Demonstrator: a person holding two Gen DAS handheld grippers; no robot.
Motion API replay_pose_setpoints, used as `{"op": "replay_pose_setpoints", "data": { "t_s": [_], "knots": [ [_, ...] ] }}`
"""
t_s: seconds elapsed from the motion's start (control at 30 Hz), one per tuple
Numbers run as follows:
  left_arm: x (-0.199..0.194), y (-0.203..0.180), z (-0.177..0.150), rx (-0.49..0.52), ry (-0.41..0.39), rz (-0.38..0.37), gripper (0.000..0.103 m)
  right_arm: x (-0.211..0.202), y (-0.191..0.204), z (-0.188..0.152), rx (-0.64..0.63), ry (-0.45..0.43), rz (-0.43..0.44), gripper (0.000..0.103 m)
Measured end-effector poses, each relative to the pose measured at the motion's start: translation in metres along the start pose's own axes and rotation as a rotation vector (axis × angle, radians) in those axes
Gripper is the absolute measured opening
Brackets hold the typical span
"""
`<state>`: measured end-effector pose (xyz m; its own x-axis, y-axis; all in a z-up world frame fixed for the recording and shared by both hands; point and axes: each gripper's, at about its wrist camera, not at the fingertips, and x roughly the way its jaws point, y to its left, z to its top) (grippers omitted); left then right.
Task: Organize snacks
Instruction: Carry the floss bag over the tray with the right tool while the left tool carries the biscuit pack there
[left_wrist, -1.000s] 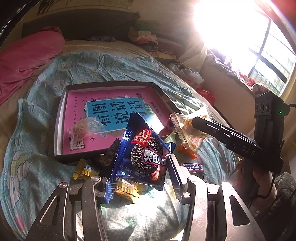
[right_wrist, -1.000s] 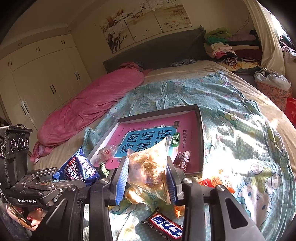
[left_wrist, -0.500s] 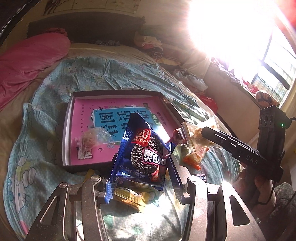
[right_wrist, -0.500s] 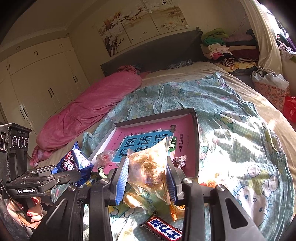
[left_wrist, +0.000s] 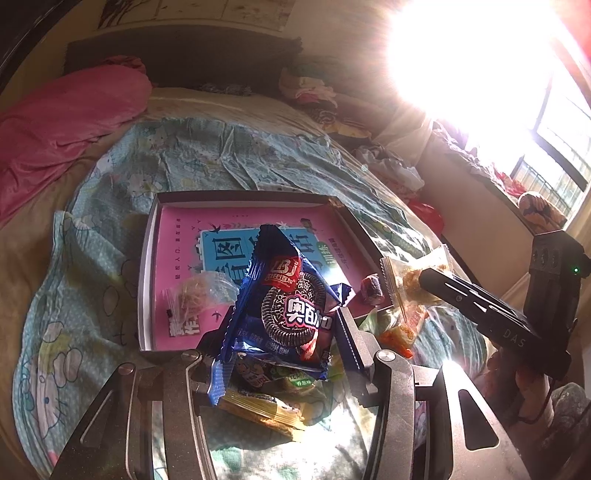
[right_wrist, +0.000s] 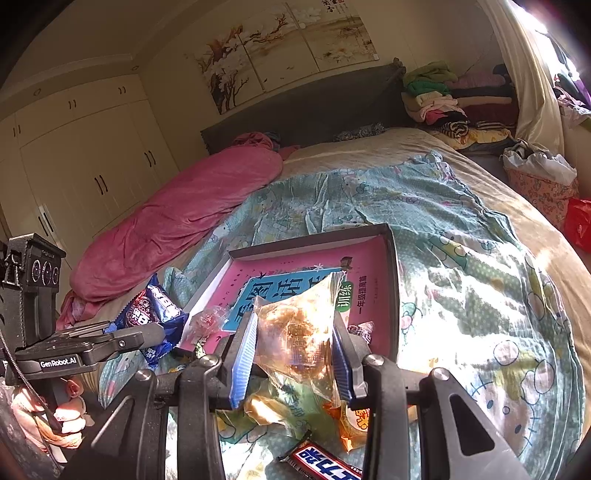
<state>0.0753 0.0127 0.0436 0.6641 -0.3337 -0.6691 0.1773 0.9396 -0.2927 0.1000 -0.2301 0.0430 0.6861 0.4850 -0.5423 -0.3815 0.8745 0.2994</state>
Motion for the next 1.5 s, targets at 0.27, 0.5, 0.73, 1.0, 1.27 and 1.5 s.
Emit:
{"op": "replay_pose_setpoints", "data": {
  "t_s": [0.27,0.5,0.73,1.0,1.27,1.5],
  "knots": [
    [0.005,0.002,0.008,-0.009,-0.005,0.002,0.052,0.005,-0.001,0.004,0.005,-0.002,0.001,0.039],
    [0.011,0.003,0.013,-0.023,-0.005,0.002,0.052,0.008,-0.002,0.007,0.009,-0.006,0.002,0.039],
    [0.015,0.003,0.015,-0.03,-0.005,0.009,0.052,0.012,-0.005,0.009,0.017,-0.005,0.0,0.039],
    [0.026,0.007,0.018,-0.047,0.01,0.025,0.052,0.015,-0.015,0.011,0.04,-0.008,-0.004,0.039],
    [0.039,0.006,0.019,-0.034,0.025,0.04,0.052,0.022,-0.026,0.012,0.064,0.004,-0.024,0.039],
    [0.058,0.001,0.022,-0.019,0.045,0.053,0.052,0.032,-0.026,0.011,0.062,0.023,-0.046,0.039]
  ]
}}
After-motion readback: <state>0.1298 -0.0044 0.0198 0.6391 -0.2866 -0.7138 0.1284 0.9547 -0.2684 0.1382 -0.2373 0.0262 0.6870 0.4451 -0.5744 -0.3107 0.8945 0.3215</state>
